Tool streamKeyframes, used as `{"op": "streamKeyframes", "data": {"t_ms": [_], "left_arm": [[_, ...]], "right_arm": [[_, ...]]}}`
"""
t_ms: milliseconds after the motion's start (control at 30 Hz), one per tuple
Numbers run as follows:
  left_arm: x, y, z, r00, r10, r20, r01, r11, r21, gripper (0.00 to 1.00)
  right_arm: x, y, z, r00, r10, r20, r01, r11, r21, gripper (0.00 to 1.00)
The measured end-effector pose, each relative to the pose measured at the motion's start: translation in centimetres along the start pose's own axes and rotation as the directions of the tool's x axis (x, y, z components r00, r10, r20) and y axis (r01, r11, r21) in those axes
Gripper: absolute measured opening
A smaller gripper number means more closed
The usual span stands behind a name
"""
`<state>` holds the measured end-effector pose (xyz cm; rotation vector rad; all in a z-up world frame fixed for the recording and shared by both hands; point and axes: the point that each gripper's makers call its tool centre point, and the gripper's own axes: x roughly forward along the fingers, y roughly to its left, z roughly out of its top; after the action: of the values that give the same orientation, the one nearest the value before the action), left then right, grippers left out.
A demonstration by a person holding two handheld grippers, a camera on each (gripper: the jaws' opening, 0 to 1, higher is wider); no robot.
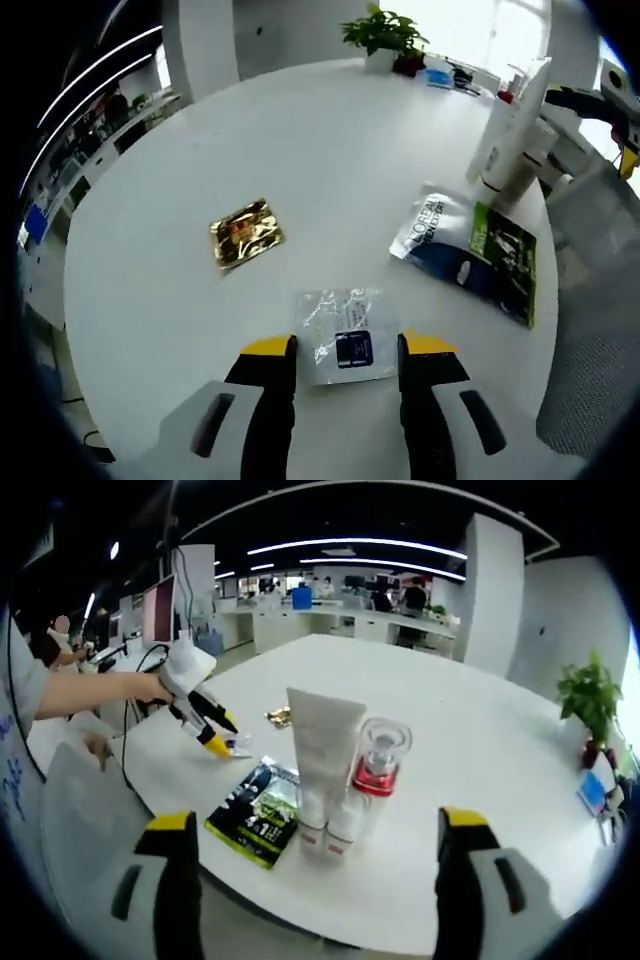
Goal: Arrange the skincare products in the storage area until every visible bottle or jar stands upright without overlapping.
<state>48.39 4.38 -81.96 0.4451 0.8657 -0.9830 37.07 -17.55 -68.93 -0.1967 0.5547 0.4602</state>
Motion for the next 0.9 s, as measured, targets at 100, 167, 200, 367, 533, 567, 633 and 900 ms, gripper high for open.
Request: {"op": "streamKeyframes", "data": {"t_ms": [100, 167, 200, 367, 533, 567, 633, 900], "left_arm": [[-0.3, -1.1, -0.5, 0.999, -0.035, -0.015, 0.036, 0.998, 0.042, 0.37], [-0.4, -1.9, -0.9, 0.997, -0.063, -0.034, 0.065, 0.995, 0.070, 0.37], [-0.5, -2.3, -1.1, 0.997, -0.073, -0.038, 0.076, 0.994, 0.085, 0.37], [-0.9, -4.1, -1.4, 0.992, -0.123, -0.036, 0.126, 0.982, 0.139, 0.37], [-1.4, -6.1, -1.4, 0.984, -0.172, -0.052, 0.179, 0.955, 0.237, 0.37], [-1.5, -6.5, -1.4, 0.981, -0.184, -0.053, 0.192, 0.950, 0.246, 0.37], [-1.6, -7.2, -1.4, 0.978, -0.200, -0.058, 0.209, 0.941, 0.265, 0.37], [-1.3, -8.7, -2.3, 0.969, -0.220, -0.109, 0.244, 0.914, 0.323, 0.37]], "right_arm": [[0.0, 0.0, -0.1, 1.000, 0.003, -0.003, -0.003, 1.000, -0.005, 1.00], [0.0, 0.1, -0.2, 1.000, 0.008, -0.004, -0.008, 1.000, -0.005, 1.00], [0.0, 0.1, -0.2, 1.000, 0.008, -0.003, -0.008, 1.000, -0.005, 1.00], [-0.2, 0.0, -0.3, 1.000, 0.007, -0.002, -0.007, 1.000, -0.008, 1.00], [-0.3, 0.1, -0.4, 1.000, 0.008, -0.004, -0.008, 1.000, -0.013, 1.00], [-0.3, 0.1, -0.4, 1.000, 0.009, -0.004, -0.009, 1.000, -0.013, 1.00], [-0.3, 0.2, -0.4, 1.000, 0.012, -0.004, -0.012, 1.000, -0.016, 1.00], [-0.4, 0.2, -0.5, 1.000, 0.014, -0.003, -0.014, 1.000, -0.020, 1.00]]}}
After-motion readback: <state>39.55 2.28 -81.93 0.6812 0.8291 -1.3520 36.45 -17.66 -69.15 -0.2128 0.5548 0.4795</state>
